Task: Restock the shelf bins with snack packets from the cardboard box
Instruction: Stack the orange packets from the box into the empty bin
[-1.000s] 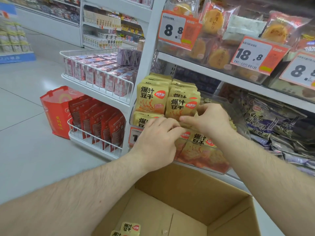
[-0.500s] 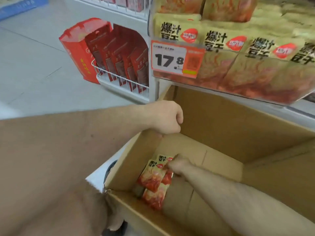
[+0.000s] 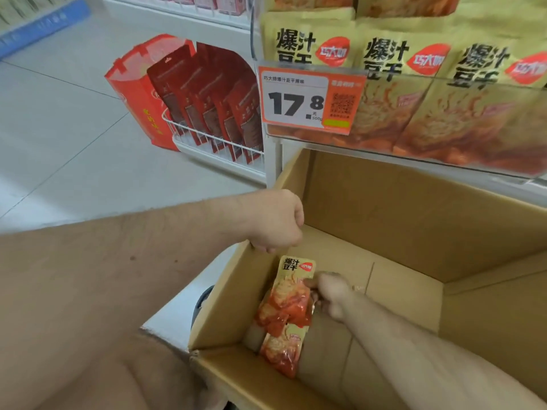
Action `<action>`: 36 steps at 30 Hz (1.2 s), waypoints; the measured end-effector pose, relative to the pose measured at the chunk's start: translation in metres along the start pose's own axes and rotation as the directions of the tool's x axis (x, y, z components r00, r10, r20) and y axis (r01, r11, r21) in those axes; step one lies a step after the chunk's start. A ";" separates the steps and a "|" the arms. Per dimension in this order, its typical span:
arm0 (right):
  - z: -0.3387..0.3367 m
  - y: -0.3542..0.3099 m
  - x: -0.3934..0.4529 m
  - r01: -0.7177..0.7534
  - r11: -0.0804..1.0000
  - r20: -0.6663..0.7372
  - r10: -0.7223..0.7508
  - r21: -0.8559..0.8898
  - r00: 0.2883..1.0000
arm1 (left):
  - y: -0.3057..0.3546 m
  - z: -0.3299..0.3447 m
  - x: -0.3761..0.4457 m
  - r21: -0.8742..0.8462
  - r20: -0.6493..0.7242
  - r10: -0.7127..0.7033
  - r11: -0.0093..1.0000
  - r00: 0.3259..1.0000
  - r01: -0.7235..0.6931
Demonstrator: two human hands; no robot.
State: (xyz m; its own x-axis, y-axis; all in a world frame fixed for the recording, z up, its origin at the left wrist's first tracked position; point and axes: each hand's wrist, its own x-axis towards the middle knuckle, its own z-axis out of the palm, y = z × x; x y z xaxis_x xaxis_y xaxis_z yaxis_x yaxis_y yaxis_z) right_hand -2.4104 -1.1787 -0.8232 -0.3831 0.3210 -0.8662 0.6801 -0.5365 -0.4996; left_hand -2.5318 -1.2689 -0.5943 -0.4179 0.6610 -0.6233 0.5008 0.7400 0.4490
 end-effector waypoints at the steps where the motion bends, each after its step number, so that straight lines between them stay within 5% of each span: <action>1: -0.015 -0.009 -0.012 0.007 0.994 0.092 -0.017 0.111 0.996 | 0.000 -0.002 -0.002 0.005 0.011 -0.015 1.000 1.000 0.015; 4: -0.041 -0.035 -0.041 0.024 0.921 0.351 -0.172 0.389 0.920 | 0.002 -0.010 -0.007 0.016 -0.028 -0.061 0.998 0.998 0.062; 11: -0.024 -0.079 -0.090 0.149 0.871 0.551 -0.419 0.467 0.722 | 0.009 -0.007 -0.005 -0.362 -0.003 -0.117 0.926 0.993 0.108; 14: -0.028 -0.070 -0.071 0.093 0.936 0.431 -0.243 0.340 0.869 | 0.004 -0.009 -0.003 -0.362 -0.080 -0.122 0.928 0.989 0.085; 16: -0.025 -0.047 -0.043 0.067 0.997 0.133 -0.061 -0.039 0.989 | 0.000 -0.010 -0.002 -0.335 -0.089 -0.117 0.939 0.989 0.081; 19: 0.000 -0.004 -0.003 -0.074 0.877 -0.089 0.036 -0.476 0.995 | -0.006 -0.010 0.002 -0.334 -0.092 -0.132 0.938 0.987 0.095; 23: 0.038 0.029 0.026 -0.186 0.905 -0.086 0.166 -0.383 0.982 | -0.012 -0.012 0.008 -0.345 -0.063 -0.179 0.927 0.982 0.147; 30: 0.057 0.041 0.052 -0.042 0.938 -0.161 -0.015 -0.343 0.987 | -0.016 -0.011 0.015 -0.393 -0.051 -0.197 0.905 0.979 0.161; 32: 0.046 0.041 0.050 -0.046 0.885 -0.070 0.016 -0.464 0.997 | -0.015 -0.011 0.015 -0.396 -0.048 -0.195 0.904 0.980 0.160; 34: 0.024 0.020 0.019 -0.063 0.910 -0.025 0.058 -0.410 0.998 | -0.013 -0.012 0.012 -0.394 -0.037 -0.185 0.906 0.982 0.156; 36: -0.001 -0.007 -0.018 0.045 0.906 0.037 -0.033 -0.421 0.999 | -0.010 -0.015 0.010 -0.411 -0.014 -0.179 0.898 0.984 0.157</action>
State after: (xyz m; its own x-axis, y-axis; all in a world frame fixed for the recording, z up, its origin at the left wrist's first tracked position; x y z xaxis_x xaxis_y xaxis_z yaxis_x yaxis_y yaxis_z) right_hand -2.4080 -1.1800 -0.8039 -0.4281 0.3096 -0.8491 0.8620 -0.1425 -0.4865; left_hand -2.5525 -1.2681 -0.5957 -0.5111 0.5197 -0.6846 0.0725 0.8197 0.5682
